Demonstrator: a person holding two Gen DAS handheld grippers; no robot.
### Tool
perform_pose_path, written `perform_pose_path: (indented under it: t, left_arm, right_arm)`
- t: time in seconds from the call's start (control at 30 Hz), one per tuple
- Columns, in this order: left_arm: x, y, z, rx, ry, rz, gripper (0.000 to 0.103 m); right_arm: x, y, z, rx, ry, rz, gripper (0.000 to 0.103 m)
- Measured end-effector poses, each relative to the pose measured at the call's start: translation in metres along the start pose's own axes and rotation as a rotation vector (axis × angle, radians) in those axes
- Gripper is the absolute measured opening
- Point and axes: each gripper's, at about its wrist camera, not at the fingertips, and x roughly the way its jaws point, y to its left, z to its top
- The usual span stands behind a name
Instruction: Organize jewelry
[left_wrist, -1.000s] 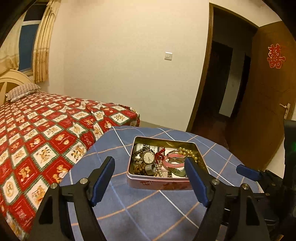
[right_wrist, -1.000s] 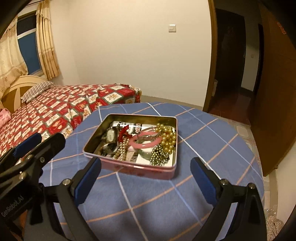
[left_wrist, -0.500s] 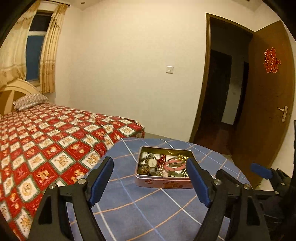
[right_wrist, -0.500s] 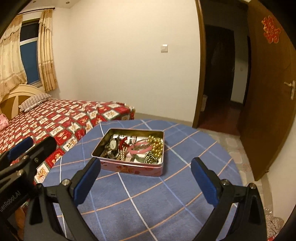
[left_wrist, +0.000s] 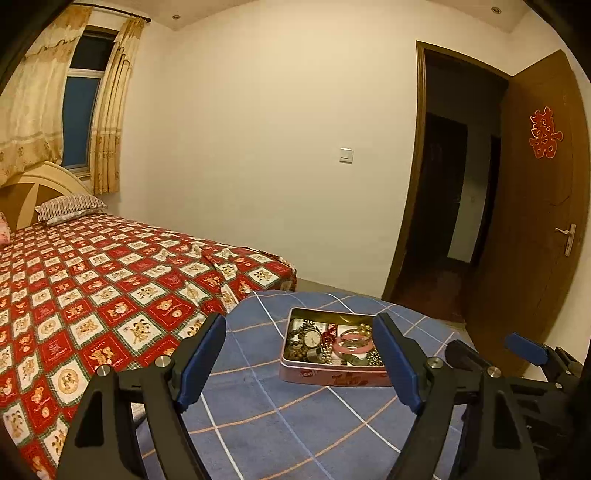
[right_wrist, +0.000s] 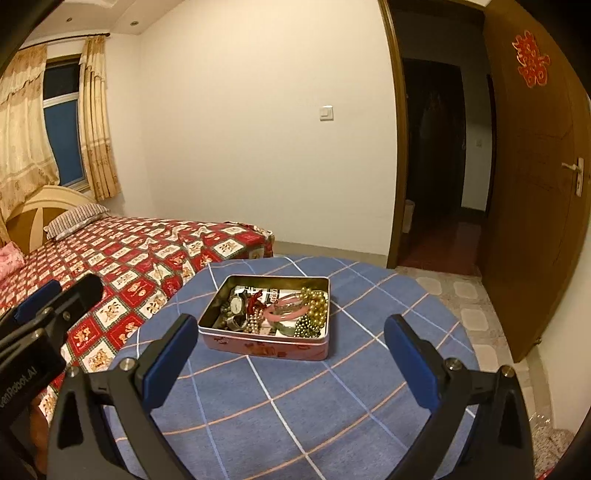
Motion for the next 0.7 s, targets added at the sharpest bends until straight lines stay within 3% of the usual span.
perform_pose_path:
  t: [0.7]
  left_arm:
    - [-0.002, -0.004, -0.003, 0.011, 0.007, 0.003, 0.081]
  right_arm:
    - [-0.013, -0.006, 0.006, 0.038, -0.026, 0.005, 0.103]
